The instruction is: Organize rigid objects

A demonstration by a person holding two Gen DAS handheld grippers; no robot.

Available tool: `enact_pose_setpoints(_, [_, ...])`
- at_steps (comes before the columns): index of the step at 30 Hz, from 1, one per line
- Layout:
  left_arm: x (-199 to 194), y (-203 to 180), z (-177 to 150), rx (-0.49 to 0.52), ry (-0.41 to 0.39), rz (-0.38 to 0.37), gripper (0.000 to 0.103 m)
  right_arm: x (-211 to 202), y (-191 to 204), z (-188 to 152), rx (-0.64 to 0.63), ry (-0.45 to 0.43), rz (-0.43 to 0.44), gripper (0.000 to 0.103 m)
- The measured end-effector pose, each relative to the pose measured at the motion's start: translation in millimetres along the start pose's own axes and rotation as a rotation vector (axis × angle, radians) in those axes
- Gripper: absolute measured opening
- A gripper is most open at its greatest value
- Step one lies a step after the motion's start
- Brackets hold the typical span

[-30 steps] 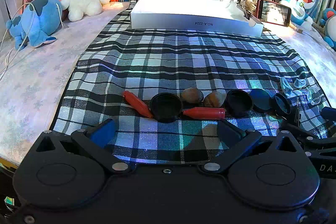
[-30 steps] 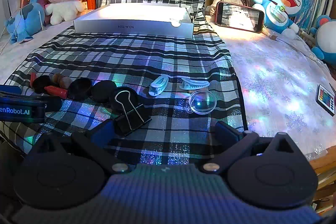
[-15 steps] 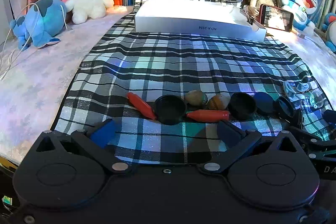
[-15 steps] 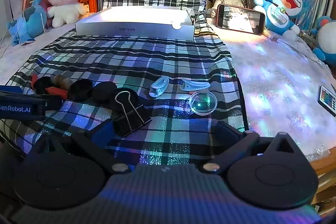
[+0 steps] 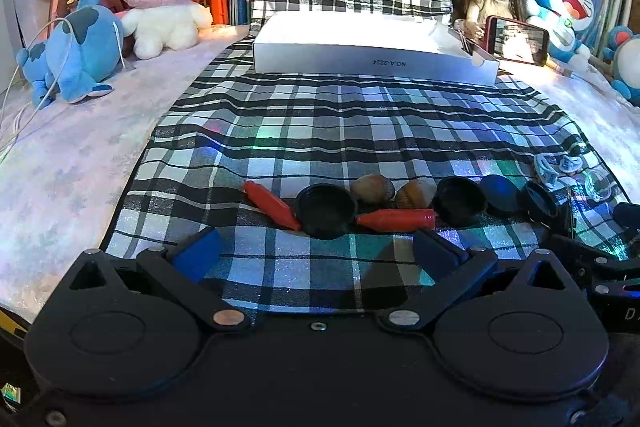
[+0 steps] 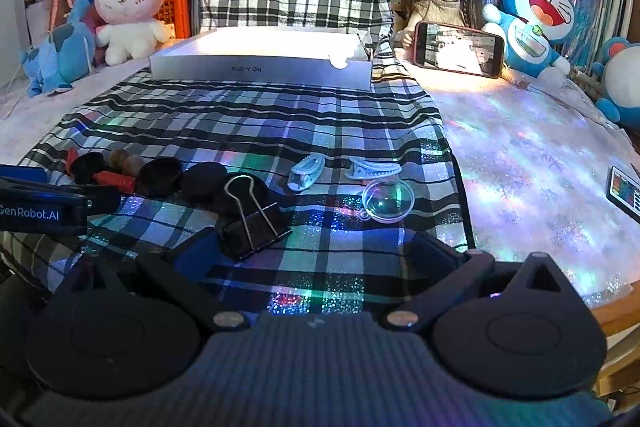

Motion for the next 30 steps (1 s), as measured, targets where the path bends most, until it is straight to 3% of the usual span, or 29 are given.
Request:
enact_pose_setpoints(4, [-8,2,-1,0.009,-0.016,-0.008,0.083,-6,-2,1,0.007,-0.029,0.032,0.095])
enact_pose_setpoints(6, [-13,2,0,0.013,-0.025,-0.009,0.065,-8,-3,3,0.010,-0.040,0.044,0.089])
enact_pose_setpoints(9, [-18,1,2,0.009,-0.030,-0.035,0.048,-10,-1,5,-0.004,-0.054,0.073,0.081])
enact_pose_setpoints(17, [-25,-14,4,-0.001,-0.029,-0.142,0.042,-15,22,2,-0.212,-0.097,0.098,0.068])
enact_pose_setpoints(21, [-22,-22,3,0.017,-0.034,-0.152,0.042,-12,21,4,-0.193,-0.083,0.117,0.060])
enact_pose_setpoints(26, [-17,-27,2,0.069,-0.062,-0.118,0.048,-10,17,5,-0.184,-0.091,0.137,0.056])
enact_pose_setpoints(30, [-13,-29,-1,0.054,-0.070,-0.138,0.049,-7,14,5,-0.160,-0.093,0.161,0.054])
Point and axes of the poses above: each gripper's, at about its wrist camera, not at the fingertips, and x roughly the way its jaws point, y to its left, z to its top, the point moved 4 cm from there along x, roughly the way its jaws point, and after that the axes turned 8 degrees about -y, right-handed, at the moved point
